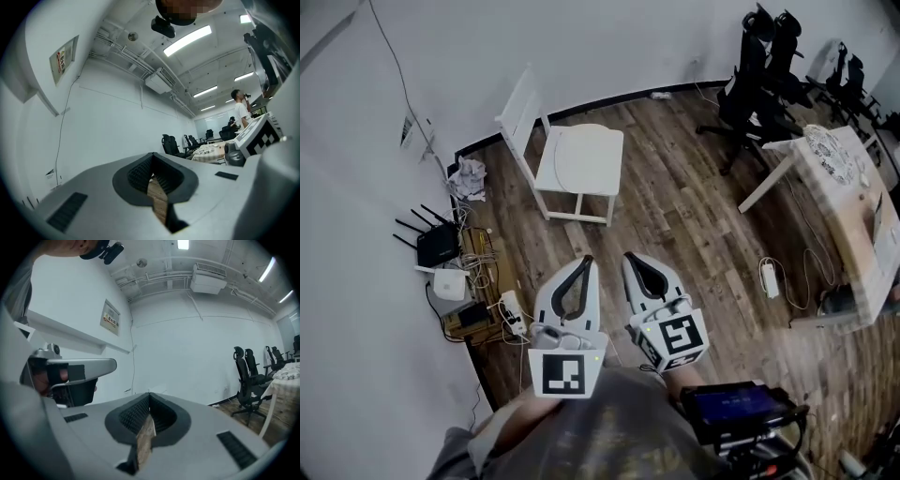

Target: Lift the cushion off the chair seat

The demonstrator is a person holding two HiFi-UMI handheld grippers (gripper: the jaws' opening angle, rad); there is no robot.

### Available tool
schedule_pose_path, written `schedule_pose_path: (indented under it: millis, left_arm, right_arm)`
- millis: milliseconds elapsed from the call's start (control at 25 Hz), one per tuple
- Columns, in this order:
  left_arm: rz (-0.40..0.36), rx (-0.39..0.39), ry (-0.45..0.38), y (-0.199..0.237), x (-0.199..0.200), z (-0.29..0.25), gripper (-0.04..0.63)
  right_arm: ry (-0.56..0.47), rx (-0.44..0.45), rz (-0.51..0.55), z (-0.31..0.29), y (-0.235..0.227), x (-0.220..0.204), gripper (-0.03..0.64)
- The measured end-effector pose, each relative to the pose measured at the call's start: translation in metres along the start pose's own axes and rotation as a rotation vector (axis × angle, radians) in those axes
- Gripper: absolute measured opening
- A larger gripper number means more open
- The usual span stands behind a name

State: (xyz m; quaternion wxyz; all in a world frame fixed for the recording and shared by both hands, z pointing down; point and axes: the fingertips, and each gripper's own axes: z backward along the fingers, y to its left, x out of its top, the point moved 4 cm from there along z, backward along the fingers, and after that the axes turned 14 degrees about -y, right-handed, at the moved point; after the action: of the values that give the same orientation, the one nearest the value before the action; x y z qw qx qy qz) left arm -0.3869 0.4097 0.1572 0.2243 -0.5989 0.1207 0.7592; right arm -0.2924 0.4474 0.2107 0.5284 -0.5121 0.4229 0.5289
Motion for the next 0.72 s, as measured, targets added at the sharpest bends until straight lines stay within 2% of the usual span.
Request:
schedule_pose_path:
  millis: [200,440,600,720]
  left_arm:
    - [0.009,0.011,-0.014,0.016,-0.006,-0.032,0.006]
    - [0.015,0.022,0.04,0.016,-0.031,-0.064,0.006]
    - [0.019,0.052,0.086,0.012,-0.049,-0.103,0.006]
    - [0.0,0.082,0.083,0.008,-0.052,-0.142,0.006]
  right_arm:
    - [-0.012,-0.022,0.049,-0.023,-0.025,0.006,0.008]
    - [0.0,-0.067,0.085,-0.039,-0.074,0.004,0.008]
    - [0.013,-0.049,0.063,-0.063,-0.113,-0.003,0.008]
    - [0.017,-0.006,0.039,-0.083,-0.142,-0.002,0.008]
